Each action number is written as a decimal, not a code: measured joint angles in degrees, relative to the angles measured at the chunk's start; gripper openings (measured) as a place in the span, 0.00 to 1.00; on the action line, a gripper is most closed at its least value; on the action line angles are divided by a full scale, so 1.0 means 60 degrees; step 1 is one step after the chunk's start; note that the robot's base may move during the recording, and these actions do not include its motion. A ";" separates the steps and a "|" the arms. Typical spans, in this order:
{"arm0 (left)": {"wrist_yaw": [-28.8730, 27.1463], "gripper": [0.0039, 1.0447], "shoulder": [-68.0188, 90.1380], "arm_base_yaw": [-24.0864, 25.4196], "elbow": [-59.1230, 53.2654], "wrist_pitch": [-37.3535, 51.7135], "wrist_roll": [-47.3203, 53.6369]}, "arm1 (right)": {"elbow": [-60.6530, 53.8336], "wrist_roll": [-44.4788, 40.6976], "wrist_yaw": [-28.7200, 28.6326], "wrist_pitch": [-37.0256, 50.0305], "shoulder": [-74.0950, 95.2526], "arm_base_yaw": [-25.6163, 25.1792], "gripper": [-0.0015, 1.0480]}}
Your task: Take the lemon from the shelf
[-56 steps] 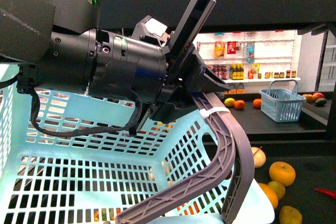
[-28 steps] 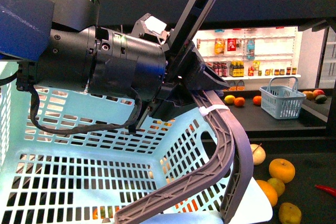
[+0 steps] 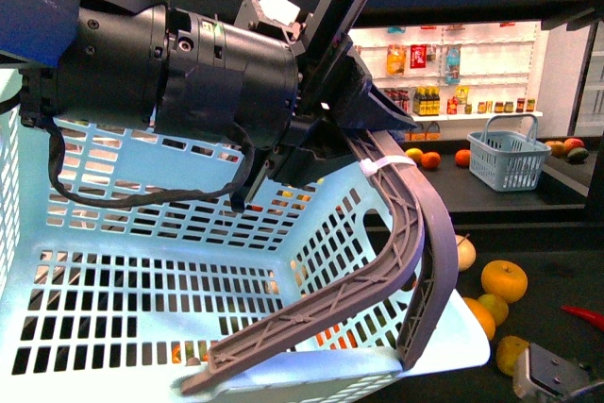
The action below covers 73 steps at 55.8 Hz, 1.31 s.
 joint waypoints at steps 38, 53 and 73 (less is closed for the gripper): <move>-0.0007 0.08 0.0000 0.0000 0.0000 0.0000 0.0000 | 0.2353 -0.1064 0.0393 0.0721 0.2867 0.0514 0.98; -0.0007 0.08 0.0000 0.0000 0.0000 0.0000 0.0000 | 0.2758 -0.1009 0.0437 0.0874 0.3399 0.0641 0.98; -0.0007 0.08 0.0000 0.0000 0.0000 0.0000 0.0000 | 0.3133 -0.0663 0.0506 0.1246 0.3850 0.0747 0.88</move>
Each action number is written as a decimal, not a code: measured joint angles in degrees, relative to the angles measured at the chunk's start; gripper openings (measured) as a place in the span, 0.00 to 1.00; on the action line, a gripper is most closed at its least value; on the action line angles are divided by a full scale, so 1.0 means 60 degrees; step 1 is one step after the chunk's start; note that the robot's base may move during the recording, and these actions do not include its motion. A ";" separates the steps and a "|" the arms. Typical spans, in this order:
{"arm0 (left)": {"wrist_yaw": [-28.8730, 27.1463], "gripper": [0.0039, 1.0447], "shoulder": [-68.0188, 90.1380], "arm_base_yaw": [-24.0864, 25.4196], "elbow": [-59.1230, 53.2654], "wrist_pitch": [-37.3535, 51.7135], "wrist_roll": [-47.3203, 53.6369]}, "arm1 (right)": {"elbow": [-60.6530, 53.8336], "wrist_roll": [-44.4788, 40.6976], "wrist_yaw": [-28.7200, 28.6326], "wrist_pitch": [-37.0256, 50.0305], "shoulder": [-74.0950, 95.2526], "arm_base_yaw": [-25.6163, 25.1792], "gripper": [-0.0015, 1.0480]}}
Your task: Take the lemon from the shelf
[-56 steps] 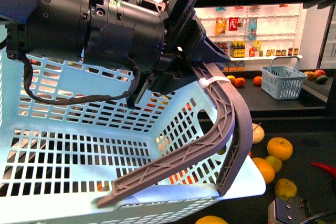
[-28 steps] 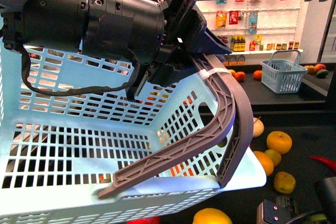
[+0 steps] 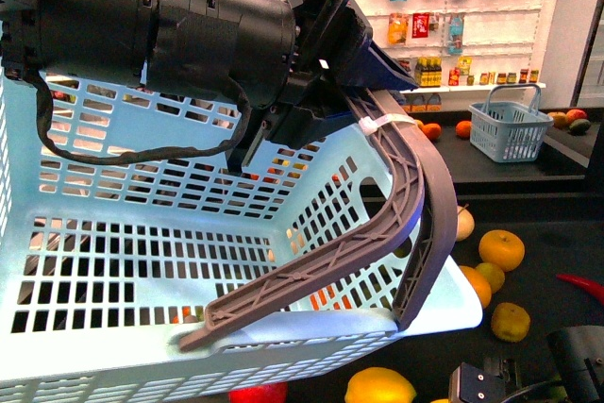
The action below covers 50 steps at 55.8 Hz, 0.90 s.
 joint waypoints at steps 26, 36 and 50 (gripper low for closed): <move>0.0004 0.08 0.0000 0.0000 0.0000 0.0000 0.0000 | -0.1927 0.2892 0.0004 0.3501 -0.1683 -0.0678 0.47; -0.0004 0.08 0.0000 0.0000 0.0000 0.0000 0.0000 | -0.3701 0.4830 0.0273 0.5570 -0.3836 -0.1599 0.47; 0.0004 0.08 0.0000 0.0000 0.0000 0.0000 0.0000 | -0.5832 0.6849 0.0076 0.6557 -0.7286 -0.1402 0.47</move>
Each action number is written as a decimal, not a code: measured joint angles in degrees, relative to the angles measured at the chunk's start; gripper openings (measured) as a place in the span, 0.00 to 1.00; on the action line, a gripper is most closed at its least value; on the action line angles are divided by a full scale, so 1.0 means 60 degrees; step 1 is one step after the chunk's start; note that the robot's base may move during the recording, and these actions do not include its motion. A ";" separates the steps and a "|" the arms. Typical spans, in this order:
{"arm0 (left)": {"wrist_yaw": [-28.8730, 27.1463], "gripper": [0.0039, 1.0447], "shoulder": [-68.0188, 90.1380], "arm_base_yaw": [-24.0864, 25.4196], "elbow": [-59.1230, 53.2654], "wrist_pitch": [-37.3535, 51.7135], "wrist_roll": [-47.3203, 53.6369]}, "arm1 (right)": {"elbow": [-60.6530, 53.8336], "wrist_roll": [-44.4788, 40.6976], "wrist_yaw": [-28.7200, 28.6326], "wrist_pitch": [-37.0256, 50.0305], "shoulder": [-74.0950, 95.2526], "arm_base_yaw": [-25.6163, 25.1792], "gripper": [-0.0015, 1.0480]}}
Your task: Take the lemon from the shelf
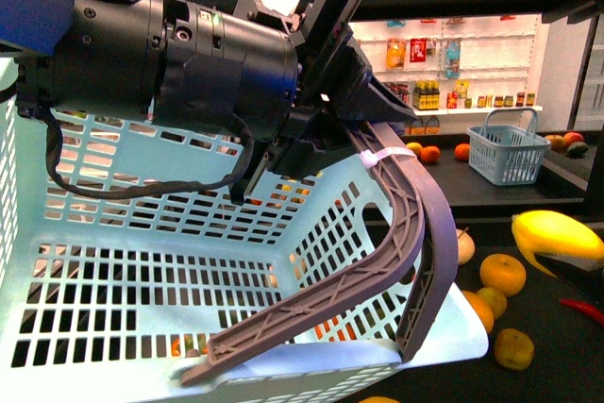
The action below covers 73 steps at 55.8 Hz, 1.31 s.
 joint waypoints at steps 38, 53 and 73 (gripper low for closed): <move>-0.0007 0.08 0.0000 0.0000 0.0000 0.0000 0.0004 | -0.0594 0.1694 0.1147 -0.0168 -0.1115 0.3082 0.47; -0.0004 0.08 0.0000 0.0000 0.0000 0.0000 0.0000 | -0.0721 0.1741 0.1428 -0.0189 -0.1115 0.3534 0.60; -0.0033 0.08 0.0004 0.0000 0.0000 0.0000 -0.0004 | -0.0521 0.3260 0.1749 0.0634 -0.1206 0.3038 0.98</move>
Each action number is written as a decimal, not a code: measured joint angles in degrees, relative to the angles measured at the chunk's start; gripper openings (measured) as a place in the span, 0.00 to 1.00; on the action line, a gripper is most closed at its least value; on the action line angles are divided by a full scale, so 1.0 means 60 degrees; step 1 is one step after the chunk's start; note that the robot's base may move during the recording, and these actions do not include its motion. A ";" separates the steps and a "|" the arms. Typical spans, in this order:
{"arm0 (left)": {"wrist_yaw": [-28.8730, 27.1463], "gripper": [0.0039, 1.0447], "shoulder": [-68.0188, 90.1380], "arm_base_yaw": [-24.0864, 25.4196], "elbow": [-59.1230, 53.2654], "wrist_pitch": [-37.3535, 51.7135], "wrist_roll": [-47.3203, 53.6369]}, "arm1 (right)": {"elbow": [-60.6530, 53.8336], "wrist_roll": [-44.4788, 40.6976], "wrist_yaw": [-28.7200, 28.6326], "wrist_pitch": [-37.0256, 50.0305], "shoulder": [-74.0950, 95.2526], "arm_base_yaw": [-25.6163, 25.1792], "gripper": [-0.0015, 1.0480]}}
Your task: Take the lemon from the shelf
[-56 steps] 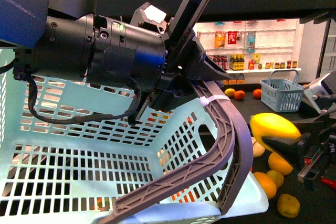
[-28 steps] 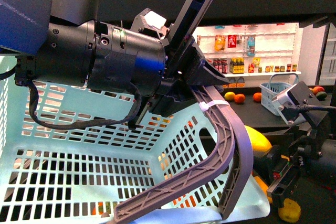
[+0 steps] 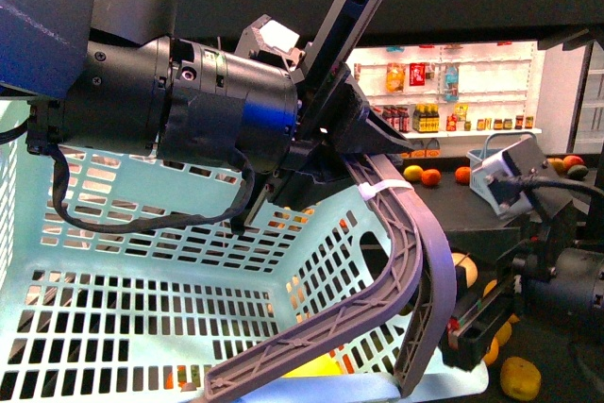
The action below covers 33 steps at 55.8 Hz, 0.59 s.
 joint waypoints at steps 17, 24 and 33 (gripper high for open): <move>0.0025 0.08 0.0000 0.0000 0.0000 0.0000 -0.0022 | 0.1195 0.0310 0.0543 -0.0794 0.0590 -0.2477 0.98; 0.0029 0.08 0.0000 0.0000 0.0000 0.0000 -0.0025 | 0.1228 -0.0474 0.0153 -0.0994 0.1679 -0.3115 0.98; 0.0025 0.08 0.0000 0.0000 0.0000 0.0000 -0.0015 | 0.1271 -0.1792 -0.0364 -0.1300 0.3158 -0.3406 0.98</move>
